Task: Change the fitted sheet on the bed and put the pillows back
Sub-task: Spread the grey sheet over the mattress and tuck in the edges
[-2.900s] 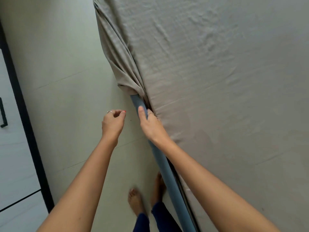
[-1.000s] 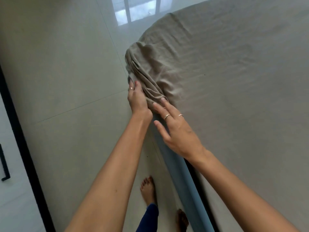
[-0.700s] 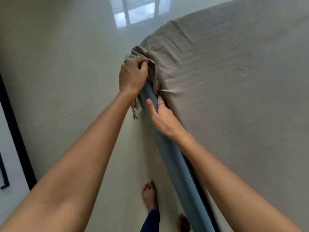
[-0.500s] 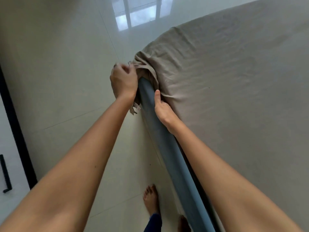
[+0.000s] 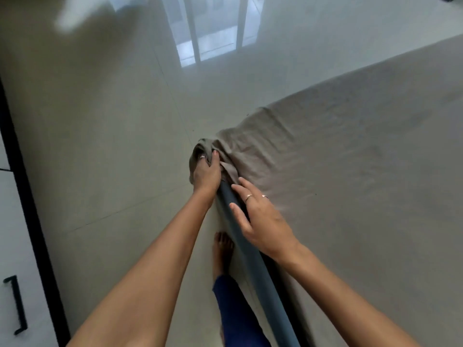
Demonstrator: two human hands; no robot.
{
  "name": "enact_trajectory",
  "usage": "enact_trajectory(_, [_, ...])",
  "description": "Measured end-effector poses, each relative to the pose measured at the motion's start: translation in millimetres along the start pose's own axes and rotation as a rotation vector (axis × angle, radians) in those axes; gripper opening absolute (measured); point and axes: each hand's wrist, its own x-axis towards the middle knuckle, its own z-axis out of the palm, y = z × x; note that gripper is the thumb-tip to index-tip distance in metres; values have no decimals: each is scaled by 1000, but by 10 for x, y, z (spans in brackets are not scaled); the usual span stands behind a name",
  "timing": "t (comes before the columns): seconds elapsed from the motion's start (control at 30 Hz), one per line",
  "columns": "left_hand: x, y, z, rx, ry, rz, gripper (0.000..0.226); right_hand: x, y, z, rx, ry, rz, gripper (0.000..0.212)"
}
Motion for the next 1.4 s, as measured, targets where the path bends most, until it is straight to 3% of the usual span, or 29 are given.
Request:
enact_trajectory(0.07, [132, 79, -45, 297, 4, 185, 35, 195, 2, 29, -46, -71, -45, 63])
enact_trajectory(0.13, [303, 207, -26, 555, -89, 265, 35, 406, -50, 85, 46, -165, 23, 74])
enact_trajectory(0.27, [668, 367, 26, 827, -244, 110, 38, 828, -176, 162, 342, -271, 347, 79])
enact_trajectory(0.4, [993, 410, 86, 787, -342, -137, 40, 1149, -184, 202, 497, -242, 543, 69])
enact_trajectory(0.53, [1007, 541, 50, 874, -304, -172, 48, 1117, -254, 141, 513, -238, 550, 68])
enact_trajectory(0.63, [903, 714, -77, 1012, -185, -34, 47, 946, -291, -131, 435, -170, 393, 55])
enact_trajectory(0.8, [551, 1130, 30, 873, -191, 324, 61, 837, -188, -527, 21, 154, 343, 25])
enact_trajectory(0.87, [493, 1209, 116, 968, -257, 493, 61, 959, -117, -538, -139, 183, 397, 31])
enact_trajectory(0.97, [560, 1243, 136, 1111, -356, 600, 58, 1137, -64, -402, -333, 51, 489, 56])
enact_trajectory(1.1, [652, 1300, 118, 1180, -468, 731, 52, 1247, -128, -178, -325, 112, 545, 53])
enact_trajectory(1.27, [722, 1336, 88, 1084, -627, 653, 51, 1276, -298, -40, -281, 210, 708, 66])
enact_trajectory(1.4, [825, 1384, 114, 1137, -738, 596, 46, 1423, -438, 120, -279, 277, 872, 54])
